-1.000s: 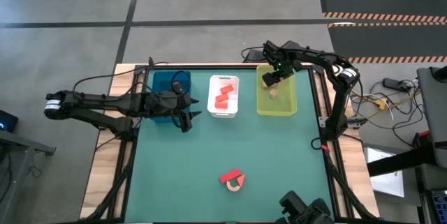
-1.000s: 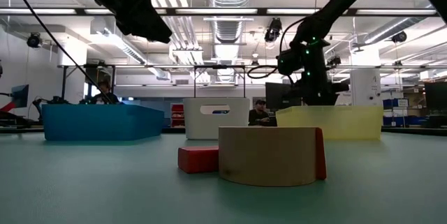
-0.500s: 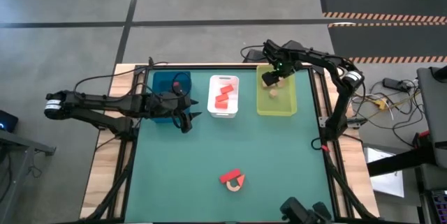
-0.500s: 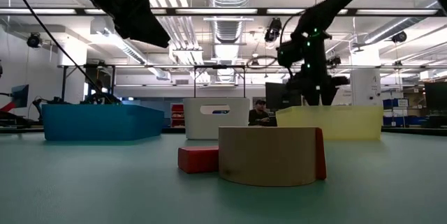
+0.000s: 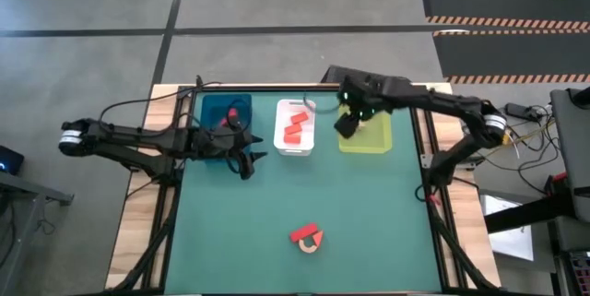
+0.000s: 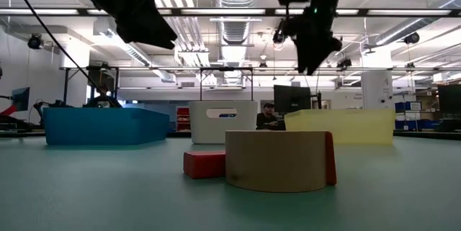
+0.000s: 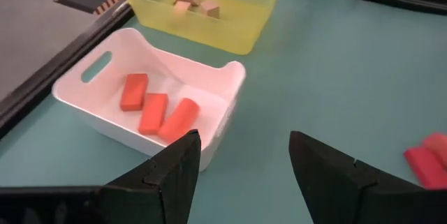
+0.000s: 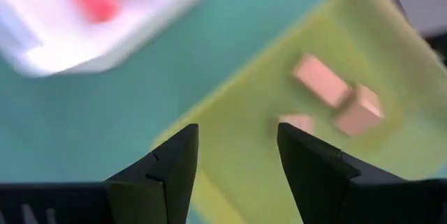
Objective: Sort & place blocks by color
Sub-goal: Put the red block into the blue bin
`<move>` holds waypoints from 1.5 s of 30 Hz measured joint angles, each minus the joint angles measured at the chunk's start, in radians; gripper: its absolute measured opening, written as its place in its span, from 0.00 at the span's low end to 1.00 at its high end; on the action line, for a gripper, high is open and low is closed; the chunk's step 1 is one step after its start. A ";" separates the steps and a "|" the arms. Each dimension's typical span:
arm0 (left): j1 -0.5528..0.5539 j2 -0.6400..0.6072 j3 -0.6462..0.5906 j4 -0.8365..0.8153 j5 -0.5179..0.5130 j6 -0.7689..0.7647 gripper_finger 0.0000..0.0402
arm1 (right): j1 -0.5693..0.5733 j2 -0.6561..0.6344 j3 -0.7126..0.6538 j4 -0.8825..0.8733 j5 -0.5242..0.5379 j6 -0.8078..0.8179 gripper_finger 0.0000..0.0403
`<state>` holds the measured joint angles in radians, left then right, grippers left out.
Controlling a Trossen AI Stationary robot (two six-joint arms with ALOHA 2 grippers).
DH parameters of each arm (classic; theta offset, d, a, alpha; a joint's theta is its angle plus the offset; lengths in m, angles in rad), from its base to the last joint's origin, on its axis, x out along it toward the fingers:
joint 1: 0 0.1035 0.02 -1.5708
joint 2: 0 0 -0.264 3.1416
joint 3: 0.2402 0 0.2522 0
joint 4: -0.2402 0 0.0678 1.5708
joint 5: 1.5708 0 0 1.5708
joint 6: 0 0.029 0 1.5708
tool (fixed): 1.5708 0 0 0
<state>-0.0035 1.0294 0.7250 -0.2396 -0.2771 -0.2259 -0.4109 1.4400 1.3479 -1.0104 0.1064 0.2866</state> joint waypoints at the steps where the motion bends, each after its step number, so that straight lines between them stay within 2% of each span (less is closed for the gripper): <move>1: -0.009 0.000 0.000 0.000 0.000 -0.006 0.51 | 0.041 -0.017 -0.014 0.020 0.002 -0.004 0.46; 12: -0.150 0.000 -0.001 0.025 0.000 -0.145 0.51 | 0.442 -0.128 -0.224 0.372 0.035 0.005 0.46; 19: -0.263 0.012 -0.002 0.102 -0.020 -0.202 0.51 | 0.632 -0.110 -0.328 0.660 0.036 -0.059 0.46; 23: -0.319 0.040 -0.001 0.179 -0.024 -0.213 0.51 | 0.701 -0.069 -0.347 0.775 0.035 -0.075 0.46; 28: -0.377 0.099 -0.001 0.283 -0.045 -0.215 0.51 | 0.752 0.001 -0.272 0.768 0.036 -0.070 0.46; 33: -0.410 0.152 -0.001 0.364 -0.046 -0.214 0.51 | 0.798 0.098 -0.161 0.677 0.032 -0.109 0.46; 39: -0.413 0.174 0.006 0.368 -0.052 -0.209 0.51 | 0.818 0.232 -0.015 0.549 0.034 -0.131 0.46; 45: -0.410 0.162 0.004 0.376 -0.129 -0.209 0.51 | 0.820 0.368 0.127 0.395 0.033 -0.136 0.46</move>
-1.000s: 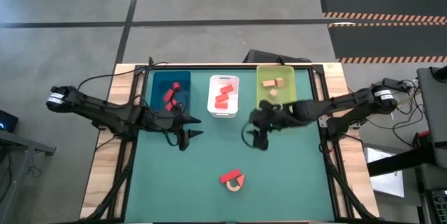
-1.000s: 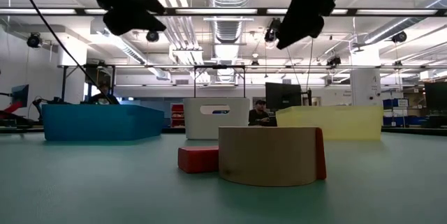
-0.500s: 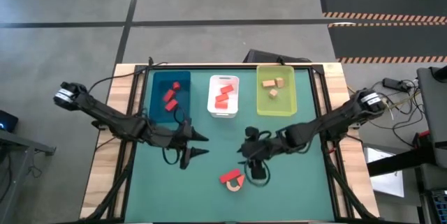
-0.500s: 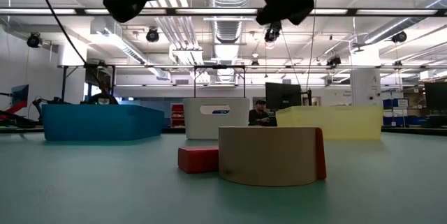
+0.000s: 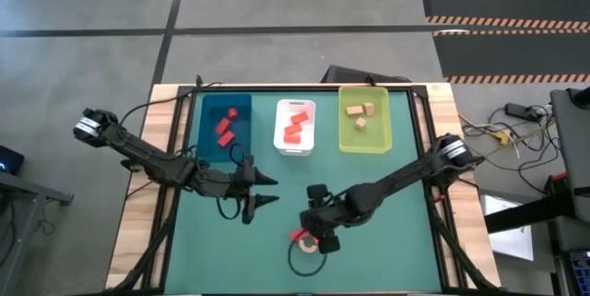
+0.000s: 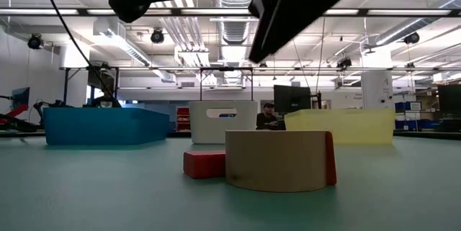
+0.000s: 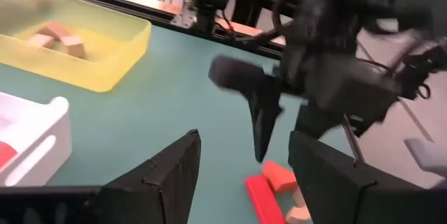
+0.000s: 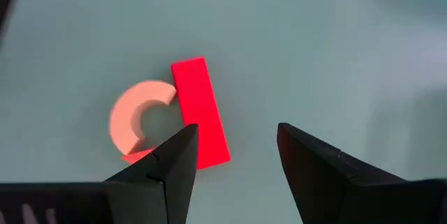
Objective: Sort & place blocks by color
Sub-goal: Put the red block into the blue bin
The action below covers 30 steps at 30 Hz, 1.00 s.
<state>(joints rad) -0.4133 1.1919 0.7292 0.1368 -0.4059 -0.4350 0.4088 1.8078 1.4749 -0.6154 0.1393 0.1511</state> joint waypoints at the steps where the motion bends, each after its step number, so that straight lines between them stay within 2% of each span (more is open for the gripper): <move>1: 0.001 -0.002 0.000 0.000 -0.007 0.002 0.51 | 0.000 0.021 0.021 -0.023 0.000 -0.006 0.46; 12: 0.001 -0.005 0.000 -0.006 -0.018 0.010 0.51 | -0.001 0.148 0.089 -0.062 -0.013 -0.066 0.46; 19: 0.001 -0.005 -0.001 -0.005 -0.022 0.027 0.51 | -0.002 0.204 0.096 -0.053 -0.092 -0.079 0.46; 30: 0.001 -0.005 -0.002 -0.005 -0.022 0.029 0.51 | -0.015 0.220 0.094 -0.026 -0.095 -0.089 0.46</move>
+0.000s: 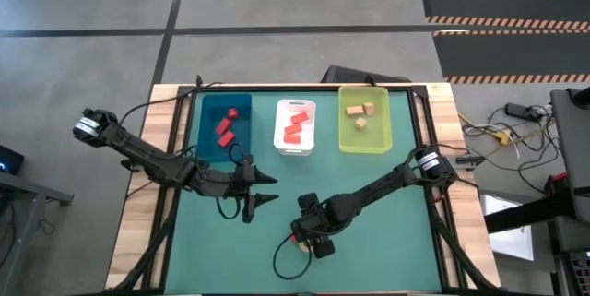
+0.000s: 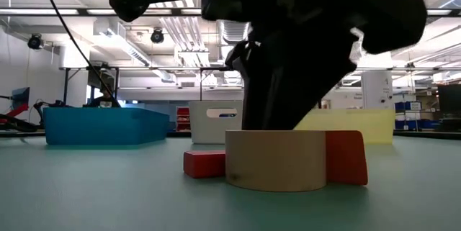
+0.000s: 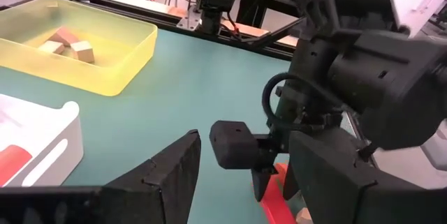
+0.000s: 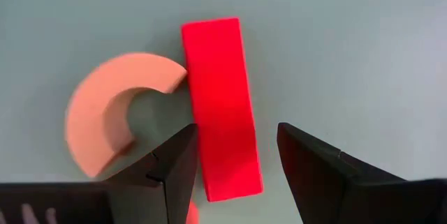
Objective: Sort & place blocks by color
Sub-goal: Put the red block into the blue bin
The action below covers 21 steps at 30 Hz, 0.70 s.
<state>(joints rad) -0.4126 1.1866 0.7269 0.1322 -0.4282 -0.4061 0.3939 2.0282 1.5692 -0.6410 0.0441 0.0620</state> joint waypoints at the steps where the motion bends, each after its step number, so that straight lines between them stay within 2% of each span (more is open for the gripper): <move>1: 0.000 0.000 0.000 0.000 0.000 0.000 0.51 | -0.001 0.008 0.000 -0.001 -0.004 0.000 0.46; 10: 0.000 0.000 0.000 0.001 0.000 0.000 0.51 | -0.029 0.046 0.000 0.018 -0.062 -0.011 0.46; 17: 0.000 0.000 -0.001 0.001 0.000 0.002 0.51 | -0.043 0.046 0.000 0.022 -0.062 -0.042 0.29; 21: 0.000 0.000 -0.001 0.001 0.000 0.003 0.51 | -0.044 0.046 0.000 0.022 -0.059 -0.062 0.29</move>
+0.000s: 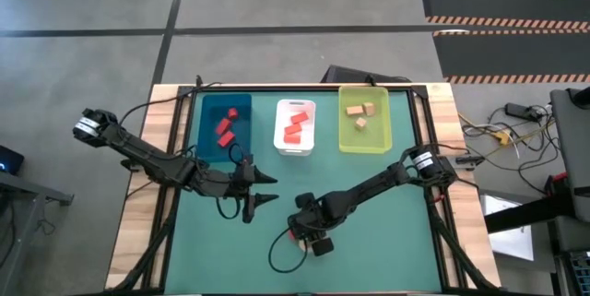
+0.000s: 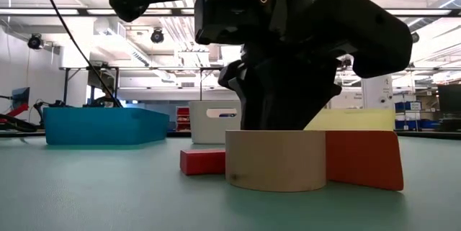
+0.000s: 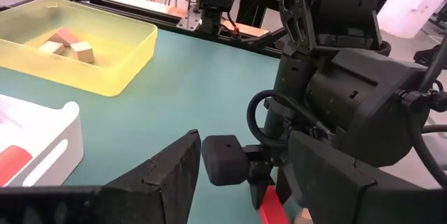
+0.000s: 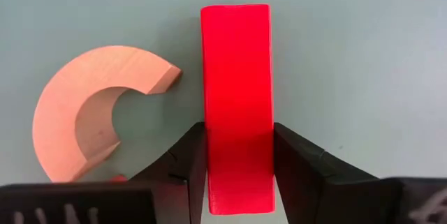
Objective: Sort & place blocks by color
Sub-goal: Put the red block into the blue bin
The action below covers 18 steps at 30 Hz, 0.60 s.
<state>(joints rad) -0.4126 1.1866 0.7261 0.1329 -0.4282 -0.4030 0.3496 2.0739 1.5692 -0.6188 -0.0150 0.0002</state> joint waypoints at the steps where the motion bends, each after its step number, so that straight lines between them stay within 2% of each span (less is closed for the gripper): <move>1: 0.000 0.000 0.000 0.000 0.000 0.000 0.51 | 0.000 -0.001 0.000 0.000 0.002 -0.008 0.29; 5: 0.000 0.000 0.000 0.000 -0.024 0.009 0.51 | -0.001 -0.017 -0.003 -0.008 0.026 -0.043 0.29; 9: 0.000 -0.002 0.000 0.004 -0.032 0.026 0.51 | -0.004 -0.065 -0.013 -0.048 0.132 -0.066 0.29; 14: 0.000 -0.006 0.000 0.016 -0.034 0.072 0.51 | -0.005 -0.195 -0.091 -0.047 0.211 -0.055 0.29; 18: 0.000 -0.011 0.005 0.019 -0.048 0.120 0.51 | -0.005 -0.314 -0.198 0.029 0.251 -0.037 0.29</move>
<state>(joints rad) -0.4129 1.1755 0.7307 0.1523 -0.4761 -0.2830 0.3450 1.7597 1.3711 -0.5901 0.2360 -0.0370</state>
